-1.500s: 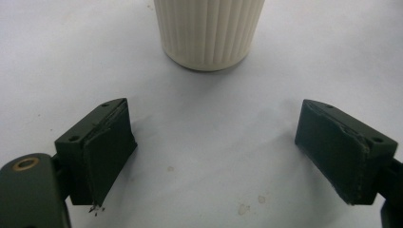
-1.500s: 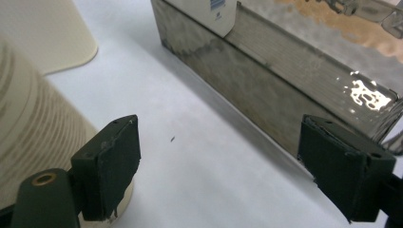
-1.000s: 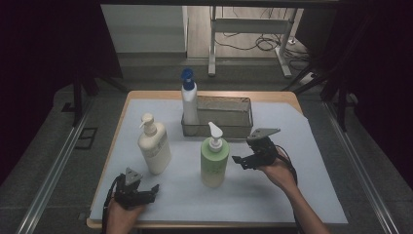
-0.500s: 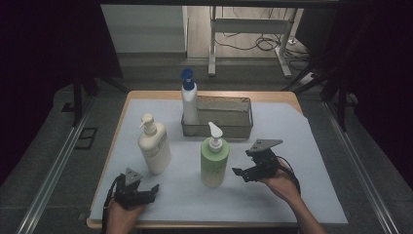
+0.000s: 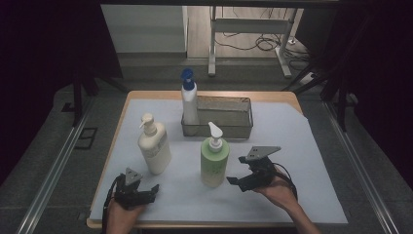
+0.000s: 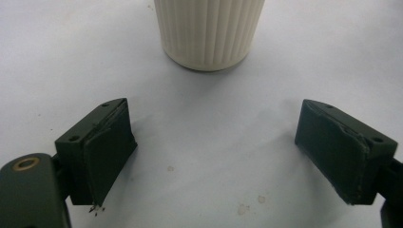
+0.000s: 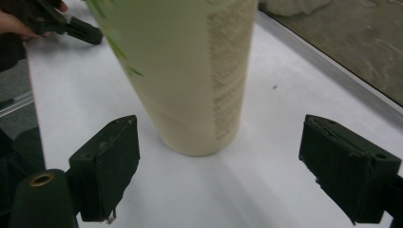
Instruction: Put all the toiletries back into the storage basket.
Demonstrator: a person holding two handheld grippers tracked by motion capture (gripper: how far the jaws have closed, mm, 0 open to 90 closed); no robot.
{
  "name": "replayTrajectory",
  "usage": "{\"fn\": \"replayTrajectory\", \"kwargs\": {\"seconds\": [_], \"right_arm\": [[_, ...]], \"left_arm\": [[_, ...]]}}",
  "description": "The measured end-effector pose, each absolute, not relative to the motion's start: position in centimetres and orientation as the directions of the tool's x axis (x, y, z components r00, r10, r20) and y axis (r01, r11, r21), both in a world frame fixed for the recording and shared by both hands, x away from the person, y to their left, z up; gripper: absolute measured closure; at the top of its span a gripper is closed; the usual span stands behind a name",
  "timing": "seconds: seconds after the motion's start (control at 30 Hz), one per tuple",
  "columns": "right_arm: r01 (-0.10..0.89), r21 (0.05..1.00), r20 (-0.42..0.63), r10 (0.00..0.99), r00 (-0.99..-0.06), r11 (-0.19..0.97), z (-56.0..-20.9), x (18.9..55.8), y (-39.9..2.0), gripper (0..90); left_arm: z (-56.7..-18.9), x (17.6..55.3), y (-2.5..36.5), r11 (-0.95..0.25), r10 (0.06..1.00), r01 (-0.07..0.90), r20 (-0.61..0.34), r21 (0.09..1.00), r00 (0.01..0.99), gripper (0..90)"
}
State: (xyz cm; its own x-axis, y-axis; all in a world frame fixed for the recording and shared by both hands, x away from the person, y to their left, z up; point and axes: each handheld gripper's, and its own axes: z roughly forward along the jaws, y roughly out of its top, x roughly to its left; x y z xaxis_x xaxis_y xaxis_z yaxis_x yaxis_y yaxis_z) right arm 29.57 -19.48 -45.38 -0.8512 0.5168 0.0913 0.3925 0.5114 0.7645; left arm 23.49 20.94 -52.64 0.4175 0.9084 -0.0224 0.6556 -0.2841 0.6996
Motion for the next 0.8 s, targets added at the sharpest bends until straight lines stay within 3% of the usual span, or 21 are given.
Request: {"fn": "replayTrajectory", "kwargs": {"seconds": [0.8], "right_arm": [[0.332, 0.782, 0.060, 0.468, -0.882, 0.527, -42.8, 30.3, -15.5, 12.6]], "left_arm": [[-52.6, 23.5, 21.0, -0.286, 0.907, 0.654, -0.021, 0.700, 0.420, 12.1]]}}
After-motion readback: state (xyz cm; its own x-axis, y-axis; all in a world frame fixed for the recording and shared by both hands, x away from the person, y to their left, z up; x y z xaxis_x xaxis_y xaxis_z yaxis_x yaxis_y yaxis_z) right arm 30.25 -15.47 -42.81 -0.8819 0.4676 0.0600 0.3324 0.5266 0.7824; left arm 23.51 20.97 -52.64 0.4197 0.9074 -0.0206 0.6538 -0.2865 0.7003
